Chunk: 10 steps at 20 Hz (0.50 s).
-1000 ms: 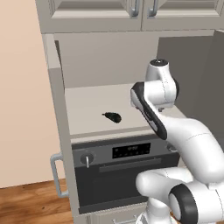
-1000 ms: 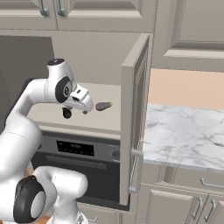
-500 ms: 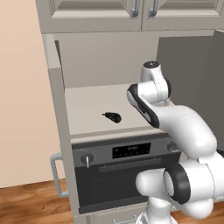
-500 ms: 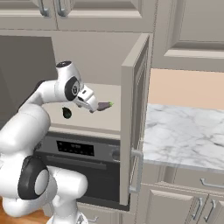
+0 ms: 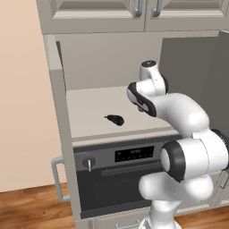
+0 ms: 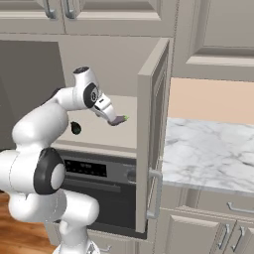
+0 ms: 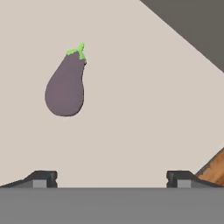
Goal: Pick the eggplants from the cabinet and place them in one bowl. Pick the pear from the sink and place it in the other bowl.
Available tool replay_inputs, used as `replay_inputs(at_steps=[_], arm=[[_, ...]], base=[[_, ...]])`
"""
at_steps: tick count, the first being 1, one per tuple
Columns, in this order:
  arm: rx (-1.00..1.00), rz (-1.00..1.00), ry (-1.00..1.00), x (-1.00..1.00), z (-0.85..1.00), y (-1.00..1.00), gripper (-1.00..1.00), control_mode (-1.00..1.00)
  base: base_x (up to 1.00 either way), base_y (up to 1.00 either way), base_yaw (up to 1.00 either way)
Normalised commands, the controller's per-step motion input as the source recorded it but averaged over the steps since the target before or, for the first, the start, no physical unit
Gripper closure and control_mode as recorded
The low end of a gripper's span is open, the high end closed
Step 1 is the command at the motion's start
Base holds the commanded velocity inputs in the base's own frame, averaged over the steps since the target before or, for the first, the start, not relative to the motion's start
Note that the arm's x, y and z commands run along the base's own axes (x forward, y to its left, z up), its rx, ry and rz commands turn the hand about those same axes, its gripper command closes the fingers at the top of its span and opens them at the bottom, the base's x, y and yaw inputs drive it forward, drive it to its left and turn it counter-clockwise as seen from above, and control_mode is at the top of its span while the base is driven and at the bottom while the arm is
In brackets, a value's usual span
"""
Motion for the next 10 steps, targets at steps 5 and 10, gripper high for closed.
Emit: replay_inputs(at_steps=[5, 10], arm=[[0.02, -0.06, 0.0, 0.31, -0.18, -0.05, -1.0, -1.0], [0.0, -0.01, 0.0, 0.17, -0.26, -0.08, -1.0, -1.0]], base=[[0.0, 0.0, 0.0], [0.0, 0.0, 0.0]])
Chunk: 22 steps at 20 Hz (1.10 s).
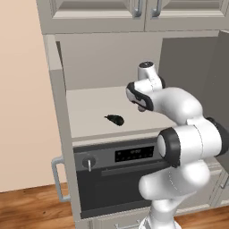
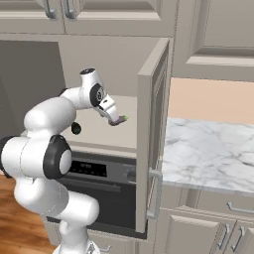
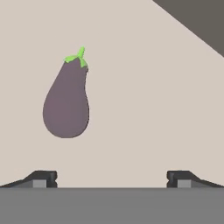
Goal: Pick the eggplants from the cabinet and place them in one bowl. Pick the pear from the sink and place it in the other bowl.
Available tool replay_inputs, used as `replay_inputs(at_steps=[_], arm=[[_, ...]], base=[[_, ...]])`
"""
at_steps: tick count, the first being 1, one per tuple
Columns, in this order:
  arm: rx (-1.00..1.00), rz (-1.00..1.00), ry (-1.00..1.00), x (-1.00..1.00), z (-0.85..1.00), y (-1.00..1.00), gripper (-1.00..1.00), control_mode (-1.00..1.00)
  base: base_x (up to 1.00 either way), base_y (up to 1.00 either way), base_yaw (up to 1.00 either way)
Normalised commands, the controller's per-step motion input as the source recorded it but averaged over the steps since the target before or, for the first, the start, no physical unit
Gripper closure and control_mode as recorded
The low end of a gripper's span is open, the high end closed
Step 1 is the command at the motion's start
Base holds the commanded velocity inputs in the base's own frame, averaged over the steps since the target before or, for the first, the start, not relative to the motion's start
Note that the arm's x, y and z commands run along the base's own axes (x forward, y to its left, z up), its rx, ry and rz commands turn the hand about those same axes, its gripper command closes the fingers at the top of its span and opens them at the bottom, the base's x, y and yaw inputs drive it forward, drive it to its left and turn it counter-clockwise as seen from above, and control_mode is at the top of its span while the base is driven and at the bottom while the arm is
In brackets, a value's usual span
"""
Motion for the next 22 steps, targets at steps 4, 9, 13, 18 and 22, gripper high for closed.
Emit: replay_inputs(at_steps=[4, 9, 13, 18, 22], arm=[[0.0, 0.0, 0.0, 0.19, -0.25, -0.1, -1.0, -1.0], [0.0, -0.02, 0.0, 0.27, -0.15, -0.03, -1.0, -1.0], [0.0, -0.03, 0.0, 0.34, -0.09, -0.01, -1.0, -1.0], [0.0, -0.03, 0.0, 0.41, -0.1, -0.03, -1.0, -1.0], [0.0, -0.03, 0.0, 0.42, -0.1, -0.05, -1.0, -1.0]], base=[[0.0, 0.0, 0.0], [0.0, 0.0, 0.0], [0.0, 0.0, 0.0], [0.0, 0.0, 0.0], [0.0, 0.0, 0.0]])
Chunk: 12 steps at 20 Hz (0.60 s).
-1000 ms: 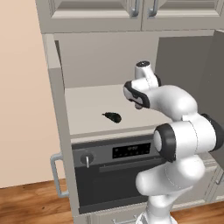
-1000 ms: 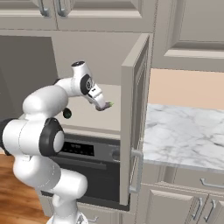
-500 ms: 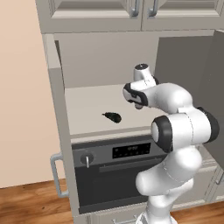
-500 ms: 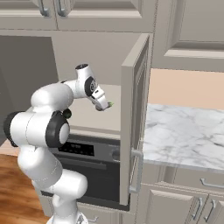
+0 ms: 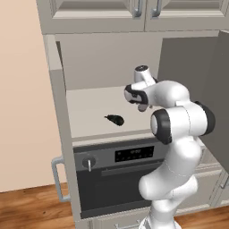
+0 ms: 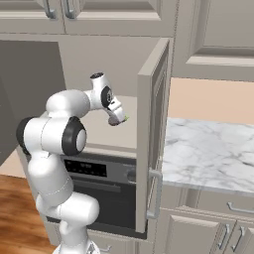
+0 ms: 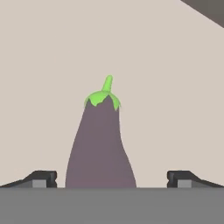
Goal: Pick the eggplants from the cabinet and place them in one bowl. Pick the pear from the sink and place it in the other bowl.
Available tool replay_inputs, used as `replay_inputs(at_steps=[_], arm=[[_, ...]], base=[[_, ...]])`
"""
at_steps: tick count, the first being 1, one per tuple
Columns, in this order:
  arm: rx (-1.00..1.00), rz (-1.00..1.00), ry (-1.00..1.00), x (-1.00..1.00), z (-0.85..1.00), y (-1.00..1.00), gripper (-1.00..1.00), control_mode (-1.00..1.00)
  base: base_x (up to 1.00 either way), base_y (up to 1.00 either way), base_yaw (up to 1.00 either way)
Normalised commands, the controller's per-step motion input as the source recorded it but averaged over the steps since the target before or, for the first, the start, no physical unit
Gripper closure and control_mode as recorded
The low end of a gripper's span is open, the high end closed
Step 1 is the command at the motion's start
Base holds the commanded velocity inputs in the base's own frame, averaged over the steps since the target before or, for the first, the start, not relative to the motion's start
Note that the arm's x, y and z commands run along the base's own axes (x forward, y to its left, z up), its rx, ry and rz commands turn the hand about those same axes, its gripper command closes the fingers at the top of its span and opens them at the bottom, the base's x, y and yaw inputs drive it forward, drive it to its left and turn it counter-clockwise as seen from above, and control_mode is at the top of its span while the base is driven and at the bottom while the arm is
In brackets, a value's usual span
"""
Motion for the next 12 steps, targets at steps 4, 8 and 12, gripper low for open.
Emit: replay_inputs(at_steps=[4, 8, 12], arm=[[0.02, -0.03, 0.0, 0.32, -0.15, -0.01, -1.0, -1.0], [0.03, -0.01, 0.0, 0.01, -0.29, 0.0, -1.0, -1.0], [0.02, -0.01, 0.0, 0.0, -0.32, 0.0, -1.0, -1.0]], base=[[0.0, 0.0, 0.0], [0.0, 0.0, 0.0], [0.0, 0.0, 0.0]])
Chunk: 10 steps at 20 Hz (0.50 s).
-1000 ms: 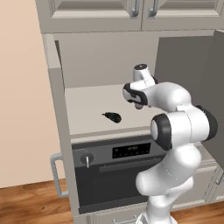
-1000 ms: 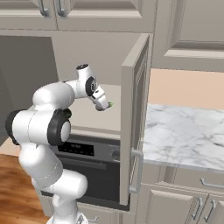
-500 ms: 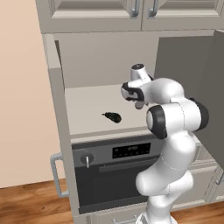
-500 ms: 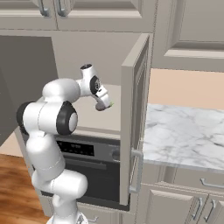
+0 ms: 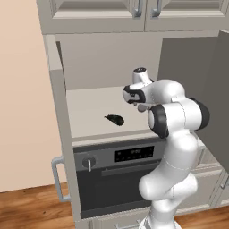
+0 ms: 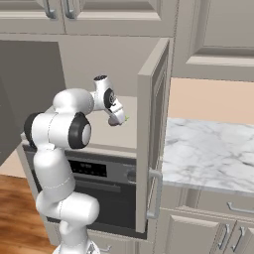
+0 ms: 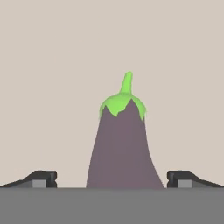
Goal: Pick the eggplants from the cabinet and place them in one bowl. Pick the pear from the sink and place it in the other bowl.
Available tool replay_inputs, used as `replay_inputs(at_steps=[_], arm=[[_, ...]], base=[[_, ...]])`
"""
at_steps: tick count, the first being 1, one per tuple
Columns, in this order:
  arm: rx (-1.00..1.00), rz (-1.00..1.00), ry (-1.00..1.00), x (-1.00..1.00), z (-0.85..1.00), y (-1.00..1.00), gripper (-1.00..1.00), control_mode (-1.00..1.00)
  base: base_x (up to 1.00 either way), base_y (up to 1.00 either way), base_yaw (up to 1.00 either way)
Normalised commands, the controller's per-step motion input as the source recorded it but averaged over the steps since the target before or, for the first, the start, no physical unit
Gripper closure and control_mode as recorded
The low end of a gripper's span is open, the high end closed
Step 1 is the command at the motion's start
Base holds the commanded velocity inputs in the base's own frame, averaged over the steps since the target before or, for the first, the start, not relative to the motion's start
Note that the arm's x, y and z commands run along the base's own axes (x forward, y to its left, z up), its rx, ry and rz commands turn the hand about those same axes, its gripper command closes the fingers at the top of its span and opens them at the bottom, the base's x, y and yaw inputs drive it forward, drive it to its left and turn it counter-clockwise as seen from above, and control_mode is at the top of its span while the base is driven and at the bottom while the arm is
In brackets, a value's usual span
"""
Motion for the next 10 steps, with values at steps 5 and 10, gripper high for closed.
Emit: replay_inputs(at_steps=[5, 10], arm=[[0.0, 0.0, 0.0, 0.05, -0.33, 0.0, -1.0, -1.0], [0.0, 0.0, 0.0, 0.16, -0.39, -0.01, 1.0, -1.0]], base=[[0.0, 0.0, 0.0], [0.0, 0.0, 0.0]])
